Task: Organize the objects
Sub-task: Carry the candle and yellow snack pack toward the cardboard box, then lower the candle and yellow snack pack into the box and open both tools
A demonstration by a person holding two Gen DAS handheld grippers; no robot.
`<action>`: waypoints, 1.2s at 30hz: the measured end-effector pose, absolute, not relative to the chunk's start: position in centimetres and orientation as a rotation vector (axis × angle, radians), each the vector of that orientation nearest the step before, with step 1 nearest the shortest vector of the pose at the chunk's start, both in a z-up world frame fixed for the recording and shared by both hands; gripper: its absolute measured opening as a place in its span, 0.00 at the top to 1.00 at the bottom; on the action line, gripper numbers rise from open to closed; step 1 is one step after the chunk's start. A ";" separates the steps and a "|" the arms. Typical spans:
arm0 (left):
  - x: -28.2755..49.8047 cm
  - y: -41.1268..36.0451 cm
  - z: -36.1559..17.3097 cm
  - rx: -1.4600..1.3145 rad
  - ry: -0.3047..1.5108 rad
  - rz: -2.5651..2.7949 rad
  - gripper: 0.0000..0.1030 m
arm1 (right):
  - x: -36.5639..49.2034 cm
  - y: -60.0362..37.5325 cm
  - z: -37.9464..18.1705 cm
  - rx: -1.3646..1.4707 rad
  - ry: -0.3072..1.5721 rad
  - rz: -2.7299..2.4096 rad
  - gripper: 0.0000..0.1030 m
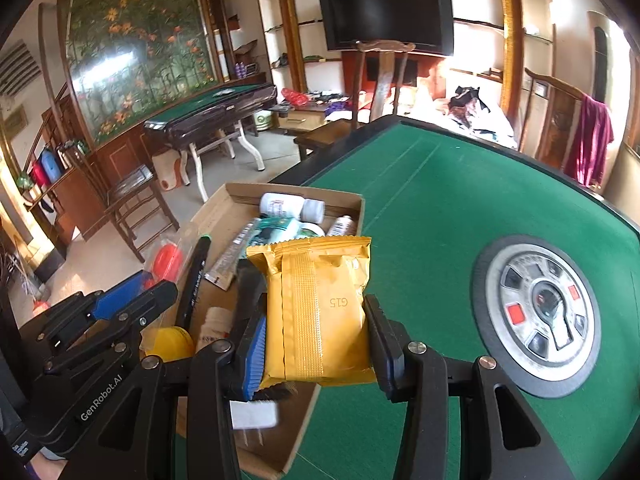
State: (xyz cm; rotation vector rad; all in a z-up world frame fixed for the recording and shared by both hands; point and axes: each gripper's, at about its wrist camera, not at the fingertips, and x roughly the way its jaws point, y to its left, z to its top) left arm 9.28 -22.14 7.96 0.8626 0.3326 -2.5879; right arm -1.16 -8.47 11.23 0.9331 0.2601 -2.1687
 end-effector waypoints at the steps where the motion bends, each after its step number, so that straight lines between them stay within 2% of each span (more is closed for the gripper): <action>1: 9.4 -22.7 7.6 0.870 0.344 -2.578 0.74 | -1.3 -9.3 11.2 0.937 0.270 -2.158 0.53; 19: 8.7 -26.0 4.0 0.989 0.442 -2.545 0.73 | -4.3 -22.5 8.9 1.052 0.398 -2.010 0.53; 36: 8.2 -25.4 3.6 1.001 0.440 -2.569 0.73 | -5.9 -26.1 6.0 1.156 0.415 -1.944 0.53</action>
